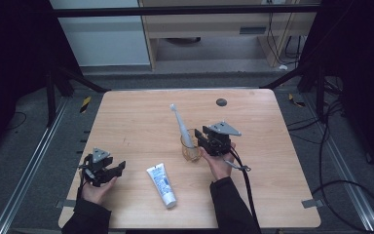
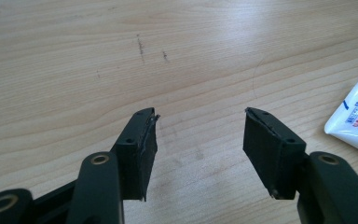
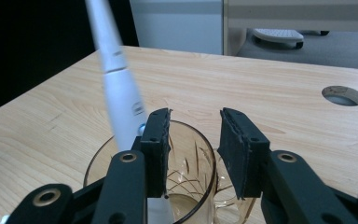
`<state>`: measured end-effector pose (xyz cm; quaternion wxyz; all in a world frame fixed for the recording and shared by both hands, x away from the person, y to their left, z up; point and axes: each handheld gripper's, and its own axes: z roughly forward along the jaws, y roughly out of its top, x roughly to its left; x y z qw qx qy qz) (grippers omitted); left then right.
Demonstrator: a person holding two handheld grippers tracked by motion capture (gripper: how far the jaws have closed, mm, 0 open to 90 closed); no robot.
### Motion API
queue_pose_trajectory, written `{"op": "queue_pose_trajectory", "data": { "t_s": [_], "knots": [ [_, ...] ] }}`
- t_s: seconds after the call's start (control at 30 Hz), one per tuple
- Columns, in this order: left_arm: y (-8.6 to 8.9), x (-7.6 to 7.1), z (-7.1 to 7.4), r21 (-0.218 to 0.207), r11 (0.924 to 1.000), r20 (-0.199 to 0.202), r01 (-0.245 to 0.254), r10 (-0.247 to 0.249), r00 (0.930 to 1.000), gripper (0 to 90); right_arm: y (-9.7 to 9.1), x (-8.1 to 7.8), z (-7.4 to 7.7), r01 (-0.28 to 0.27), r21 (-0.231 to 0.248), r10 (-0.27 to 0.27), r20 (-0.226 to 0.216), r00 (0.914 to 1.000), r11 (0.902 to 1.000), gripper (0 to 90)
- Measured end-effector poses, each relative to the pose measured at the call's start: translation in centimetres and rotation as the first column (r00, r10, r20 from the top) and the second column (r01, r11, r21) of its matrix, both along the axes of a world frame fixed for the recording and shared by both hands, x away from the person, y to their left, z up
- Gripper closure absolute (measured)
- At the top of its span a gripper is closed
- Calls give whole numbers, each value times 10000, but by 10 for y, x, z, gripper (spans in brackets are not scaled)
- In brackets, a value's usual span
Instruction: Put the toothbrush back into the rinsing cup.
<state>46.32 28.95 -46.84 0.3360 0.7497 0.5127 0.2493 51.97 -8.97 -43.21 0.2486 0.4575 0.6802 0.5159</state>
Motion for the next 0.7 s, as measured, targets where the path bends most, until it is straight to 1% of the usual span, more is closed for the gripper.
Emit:
{"op": "queue_pose_trajectory", "data": {
  "t_s": [0.03,0.07,0.1,0.17,0.23,0.27,0.3,0.33,0.37,0.4,0.43,0.53,0.57,0.6,0.63,0.67,0.7],
  "knots": [
    [-1,0,0,84,10000,78,11,-12,10000,438,0,0,0,0,0,0,0,10000,10000,619],
    [-1,0,0,82,9999,107,121,-122,9999,437,-2,-2,3,-19,57,19,80,10000,10000,605],
    [-1,0,0,82,9999,107,121,-122,9999,441,-2,-2,3,-19,57,19,80,10000,10000,605],
    [-2,0,-1,99,9998,155,186,-188,9997,444,-7,-5,10,-55,45,54,114,9999,10000,567],
    [-2,2,-2,-43,9993,-65,373,-374,9993,469,-11,-7,14,-37,-65,37,37,10000,10000,543],
    [-3,2,-3,47,9993,-82,380,-380,9992,480,-14,-8,16,-39,-107,39,1,10000,9999,530],
    [-3,2,-3,47,9993,-82,380,-380,9992,486,-14,-8,16,-39,-107,39,1,10000,9999,530],
    [-3,2,-3,138,9991,-66,411,-410,9991,486,-16,-9,17,8,-187,-8,8,10000,9998,522],
    [-3,1,-3,132,9990,-46,427,-427,9991,487,-20,-12,20,60,-419,-65,-127,9999,9991,517],
    [-3,1,-3,119,9991,-39,404,-403,9992,486,-22,-13,20,63,-510,-72,-169,9998,9987,517],
    [-3,1,-3,119,9991,-39,404,-403,9992,482,-22,-13,20,63,-510,-72,-169,9998,9987,517],
    [-4,1,-2,121,9992,-48,388,-387,9992,481,-33,-15,23,-22,-669,-13,-513,9987,9978,516],
    [-4,1,-2,121,9992,-48,388,-387,9992,479,-33,-15,23,-22,-669,-13,-513,9987,9978,516],
    [-5,0,-1,156,9992,31,361,-361,9993,478,-39,-17,25,66,-880,-106,-450,9989,9961,511],
    [-5,0,-1,156,9992,31,361,-361,9993,479,-39,-17,25,66,-880,-106,-450,9989,9961,511],
    [-5,-1,-1,178,9992,84,362,-363,9993,479,-42,-19,27,138,-974,-168,-298,9994,9952,514],
    [-5,-3,1,93,9993,173,352,-353,9992,475,-49,-23,30,158,-1124,-190,-278,9994,9935,510]
  ]
}}
